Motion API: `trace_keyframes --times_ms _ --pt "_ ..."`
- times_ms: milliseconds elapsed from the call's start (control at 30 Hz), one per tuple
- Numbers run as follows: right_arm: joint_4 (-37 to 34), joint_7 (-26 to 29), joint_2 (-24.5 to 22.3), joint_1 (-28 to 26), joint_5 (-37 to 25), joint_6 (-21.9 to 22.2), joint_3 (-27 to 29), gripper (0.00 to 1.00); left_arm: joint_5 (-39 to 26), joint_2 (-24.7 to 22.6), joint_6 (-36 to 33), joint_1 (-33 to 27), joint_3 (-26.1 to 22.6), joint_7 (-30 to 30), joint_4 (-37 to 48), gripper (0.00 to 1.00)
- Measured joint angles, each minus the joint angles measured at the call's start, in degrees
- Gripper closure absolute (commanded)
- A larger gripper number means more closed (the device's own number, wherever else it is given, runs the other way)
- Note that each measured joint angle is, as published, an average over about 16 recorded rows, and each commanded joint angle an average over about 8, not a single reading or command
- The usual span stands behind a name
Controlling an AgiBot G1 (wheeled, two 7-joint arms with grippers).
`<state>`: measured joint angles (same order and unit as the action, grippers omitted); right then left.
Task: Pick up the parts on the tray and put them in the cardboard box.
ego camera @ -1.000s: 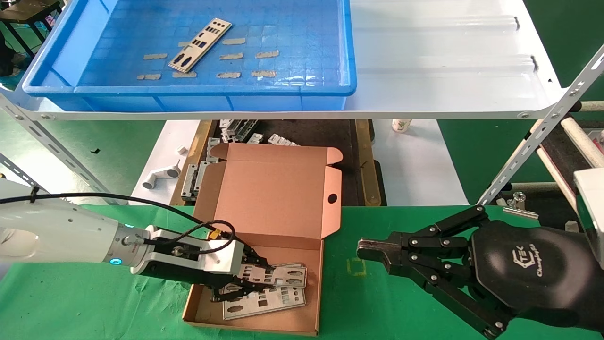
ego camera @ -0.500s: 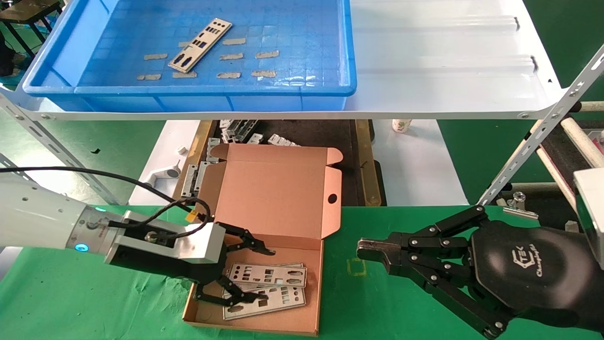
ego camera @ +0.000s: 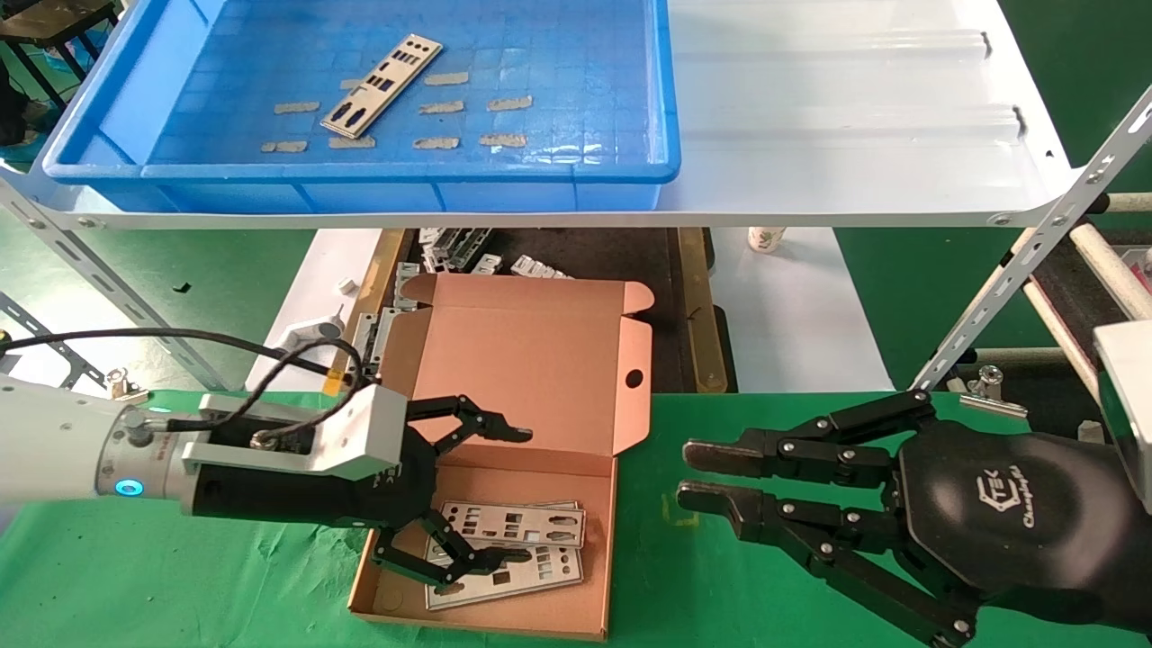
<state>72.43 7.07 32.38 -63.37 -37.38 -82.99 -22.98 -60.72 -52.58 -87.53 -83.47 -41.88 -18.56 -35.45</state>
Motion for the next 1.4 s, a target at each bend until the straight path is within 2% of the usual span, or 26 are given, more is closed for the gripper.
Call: trace_keyframes --times_ms 1400 --pt "0.0 0.0 0.0 0.0 0.0 0.0 0.0 0.0 18.0 16.7 1.7 20.9 24.7 27.8 -36.4 0.0"
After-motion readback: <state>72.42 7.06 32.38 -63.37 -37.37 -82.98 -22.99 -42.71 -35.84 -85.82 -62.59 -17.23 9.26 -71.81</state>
